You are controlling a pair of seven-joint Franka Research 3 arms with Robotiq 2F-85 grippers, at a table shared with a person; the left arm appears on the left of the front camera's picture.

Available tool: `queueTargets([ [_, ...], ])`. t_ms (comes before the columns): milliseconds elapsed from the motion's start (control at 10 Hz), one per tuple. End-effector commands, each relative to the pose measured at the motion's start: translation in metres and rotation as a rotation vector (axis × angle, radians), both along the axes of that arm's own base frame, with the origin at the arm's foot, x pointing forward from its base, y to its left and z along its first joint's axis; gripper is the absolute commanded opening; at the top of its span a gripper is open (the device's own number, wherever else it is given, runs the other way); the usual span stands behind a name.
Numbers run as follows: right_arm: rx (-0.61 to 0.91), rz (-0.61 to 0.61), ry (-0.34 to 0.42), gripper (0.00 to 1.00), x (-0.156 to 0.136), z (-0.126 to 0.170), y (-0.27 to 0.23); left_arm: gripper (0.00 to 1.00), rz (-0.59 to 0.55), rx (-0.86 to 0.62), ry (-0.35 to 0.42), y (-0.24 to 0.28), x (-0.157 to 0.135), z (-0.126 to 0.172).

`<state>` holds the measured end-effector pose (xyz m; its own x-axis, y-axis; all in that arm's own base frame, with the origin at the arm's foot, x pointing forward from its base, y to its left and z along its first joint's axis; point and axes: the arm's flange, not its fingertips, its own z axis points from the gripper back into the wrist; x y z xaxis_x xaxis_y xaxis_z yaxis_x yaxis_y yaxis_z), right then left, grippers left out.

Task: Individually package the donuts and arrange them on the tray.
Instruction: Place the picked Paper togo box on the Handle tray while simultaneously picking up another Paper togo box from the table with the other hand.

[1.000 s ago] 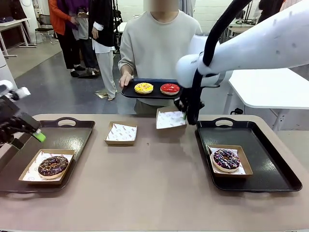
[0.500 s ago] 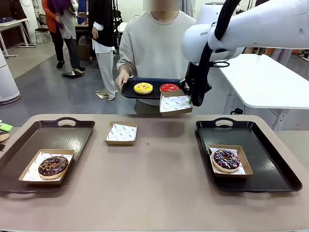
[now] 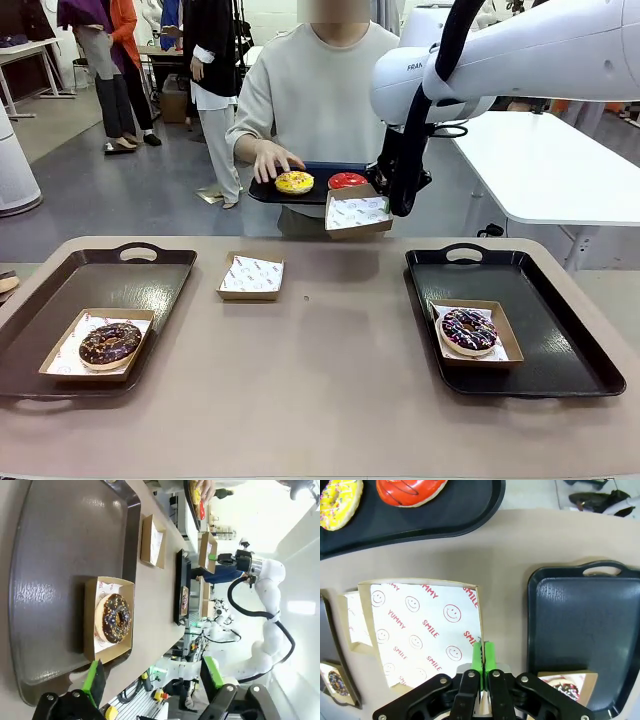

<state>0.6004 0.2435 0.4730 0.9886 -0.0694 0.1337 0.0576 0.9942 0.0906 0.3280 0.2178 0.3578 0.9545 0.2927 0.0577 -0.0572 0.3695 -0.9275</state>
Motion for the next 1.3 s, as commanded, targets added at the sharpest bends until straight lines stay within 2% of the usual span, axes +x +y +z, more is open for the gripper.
queueTargets([
  [0, 0.027, -0.027, 0.017, 0.00, 0.0072, 0.0010, 0.0054, 1.00, 0.023, 0.004, -0.012, 0.0079, -0.0017, -0.0029],
  [200, 0.002, -0.001, 0.000, 0.00, 0.0018, -0.0009, 0.0015, 1.00, 0.018, -0.002, 0.006, 0.0068, -0.0042, -0.0029],
  [1200, 0.002, -0.001, 0.000, 0.00, 0.0018, -0.0009, 0.0015, 1.00, 0.018, -0.002, 0.006, 0.0068, -0.0042, -0.0029],
])
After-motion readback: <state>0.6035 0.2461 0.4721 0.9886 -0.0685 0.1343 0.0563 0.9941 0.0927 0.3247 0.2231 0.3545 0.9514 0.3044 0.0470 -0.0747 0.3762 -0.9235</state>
